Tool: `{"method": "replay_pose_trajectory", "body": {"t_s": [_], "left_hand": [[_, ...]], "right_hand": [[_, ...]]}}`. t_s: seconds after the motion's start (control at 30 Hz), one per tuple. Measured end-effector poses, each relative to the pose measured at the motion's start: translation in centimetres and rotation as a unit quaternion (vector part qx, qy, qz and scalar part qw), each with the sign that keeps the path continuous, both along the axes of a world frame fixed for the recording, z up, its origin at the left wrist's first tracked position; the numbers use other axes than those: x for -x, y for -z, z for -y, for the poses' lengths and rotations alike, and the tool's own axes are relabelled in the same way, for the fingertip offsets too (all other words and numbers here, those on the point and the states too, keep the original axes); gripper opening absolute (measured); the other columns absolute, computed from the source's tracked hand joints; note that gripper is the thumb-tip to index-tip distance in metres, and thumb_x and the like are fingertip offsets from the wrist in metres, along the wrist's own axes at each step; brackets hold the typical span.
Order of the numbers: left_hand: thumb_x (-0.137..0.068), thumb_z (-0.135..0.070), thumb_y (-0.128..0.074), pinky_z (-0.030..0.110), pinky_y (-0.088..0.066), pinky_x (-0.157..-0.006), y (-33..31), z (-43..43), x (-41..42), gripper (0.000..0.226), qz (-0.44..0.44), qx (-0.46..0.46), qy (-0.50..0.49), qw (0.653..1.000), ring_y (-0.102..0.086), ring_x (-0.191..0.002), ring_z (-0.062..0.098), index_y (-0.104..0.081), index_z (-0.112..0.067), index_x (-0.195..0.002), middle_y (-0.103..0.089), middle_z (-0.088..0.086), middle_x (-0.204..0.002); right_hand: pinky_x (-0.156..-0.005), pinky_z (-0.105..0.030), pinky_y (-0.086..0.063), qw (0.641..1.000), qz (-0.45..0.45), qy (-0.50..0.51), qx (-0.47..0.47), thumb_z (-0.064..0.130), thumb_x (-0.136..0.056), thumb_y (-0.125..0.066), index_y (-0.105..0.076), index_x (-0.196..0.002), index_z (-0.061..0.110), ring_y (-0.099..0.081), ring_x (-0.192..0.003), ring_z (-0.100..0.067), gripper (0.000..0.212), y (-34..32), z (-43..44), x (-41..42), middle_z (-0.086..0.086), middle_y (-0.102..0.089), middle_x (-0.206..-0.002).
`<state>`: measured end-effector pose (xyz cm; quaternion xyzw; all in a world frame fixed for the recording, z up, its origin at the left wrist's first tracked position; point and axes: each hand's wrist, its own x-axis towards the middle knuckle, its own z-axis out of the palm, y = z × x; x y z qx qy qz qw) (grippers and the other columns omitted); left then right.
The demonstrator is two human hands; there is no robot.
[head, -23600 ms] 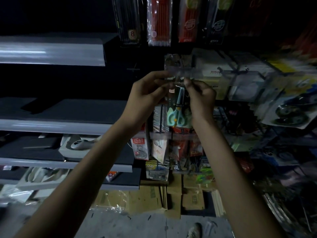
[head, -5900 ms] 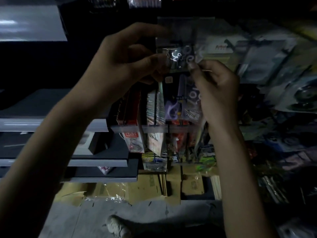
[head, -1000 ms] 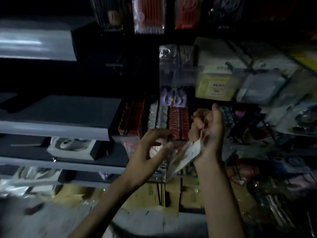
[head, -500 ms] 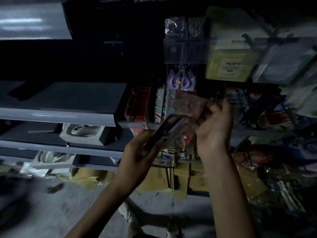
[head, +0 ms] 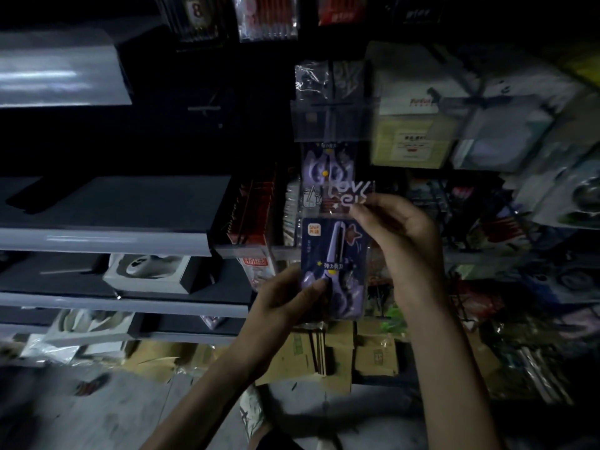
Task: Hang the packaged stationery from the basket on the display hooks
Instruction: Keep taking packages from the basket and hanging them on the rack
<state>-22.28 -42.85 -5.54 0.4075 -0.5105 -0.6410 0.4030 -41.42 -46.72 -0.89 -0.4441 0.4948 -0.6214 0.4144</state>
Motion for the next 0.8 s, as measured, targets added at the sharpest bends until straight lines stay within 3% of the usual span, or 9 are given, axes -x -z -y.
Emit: {"method": "replay_pose_trajectory", "body": {"t_s": [0.2, 0.27, 0.37, 0.43, 0.53, 0.67, 0.8], "left_hand": [[-0.097, -0.029, -0.072, 0.032, -0.061, -0.092, -3.2, 1.7, 1.2, 0.033, 0.042, 0.134, -0.044, 0.989, -0.073, -0.114, 0.017, -0.063, -0.022, -0.128, -0.075, -0.003, -0.123], [-0.094, -0.022, -0.069, 0.028, -0.060, -0.093, -4.7, 2.4, 1.4, 0.034, 0.024, 0.164, -0.090, 0.982, -0.073, -0.113, 0.016, -0.066, -0.017, -0.127, -0.077, -0.004, -0.121], [-0.094, -0.017, -0.069, 0.038, -0.062, -0.092, -5.7, 3.2, 1.6, 0.027, 0.016, 0.207, -0.133, 0.969, -0.076, -0.103, 0.026, -0.071, -0.002, -0.116, -0.078, 0.010, -0.110], [-0.092, -0.013, -0.070, 0.040, -0.063, -0.086, -6.0, 3.5, 1.8, 0.025, -0.012, 0.192, -0.154, 0.969, -0.077, -0.095, 0.030, -0.070, 0.006, -0.108, -0.076, 0.020, -0.101], [-0.088, -0.014, -0.074, 0.035, -0.062, -0.080, -6.4, 3.6, 2.1, 0.027, -0.028, 0.178, -0.163, 0.970, -0.076, -0.088, 0.025, -0.072, 0.006, -0.106, -0.076, 0.018, -0.093], [-0.089, -0.021, -0.074, 0.042, -0.063, -0.090, -7.1, 3.7, 2.5, 0.034, -0.013, 0.172, -0.138, 0.975, -0.077, -0.099, 0.027, -0.074, -0.002, -0.116, -0.079, 0.013, -0.103], [-0.094, -0.019, -0.073, 0.030, -0.063, -0.089, -8.9, 4.3, 2.3, 0.035, -0.011, 0.165, -0.171, 0.971, -0.077, -0.106, 0.019, -0.069, -0.016, -0.129, -0.080, 0.001, -0.111]], "right_hand": [[-0.080, -0.022, -0.057, 0.999, 0.012, 0.022, 0.046, 0.010, -0.090, -0.077, -0.076, -0.099, 0.017, -0.076, -0.095, -0.013, 0.012, -1.1, -0.6, 0.7, 0.002, -0.080, -0.096], [-0.078, -0.022, -0.057, 0.998, 0.013, 0.029, 0.057, 0.011, -0.089, -0.078, -0.076, -0.098, 0.018, -0.076, -0.094, -0.013, 0.012, -1.5, -0.8, 0.7, 0.003, -0.080, -0.095], [-0.076, -0.019, -0.056, 0.997, 0.018, 0.025, 0.064, 0.011, -0.089, -0.078, -0.076, -0.099, 0.016, -0.076, -0.093, -0.011, 0.012, -1.9, -1.2, 0.6, 0.004, -0.080, -0.095], [-0.076, -0.016, -0.055, 0.998, 0.036, 0.013, 0.059, 0.013, -0.088, -0.077, -0.076, -0.102, 0.015, -0.076, -0.094, -0.009, 0.014, -1.9, -1.6, 0.5, 0.004, -0.080, -0.096], [-0.079, -0.015, -0.054, 0.997, 0.045, -0.013, 0.062, 0.019, -0.087, -0.075, -0.076, -0.103, 0.015, -0.075, -0.096, -0.008, 0.017, -1.8, -2.1, 0.4, 0.003, -0.080, -0.099], [-0.079, -0.018, -0.054, 0.997, 0.034, 0.024, 0.066, 0.020, -0.089, -0.075, -0.077, -0.100, 0.013, -0.074, -0.094, -0.011, 0.013, -1.2, -2.4, 0.7, -0.001, -0.080, -0.096], [-0.079, -0.017, -0.055, 0.996, 0.038, 0.061, 0.057, 0.016, -0.091, -0.074, -0.077, -0.103, 0.010, -0.075, -0.095, -0.009, 0.013, -0.7, -3.0, 1.4, 0.002, -0.080, -0.096]]}}
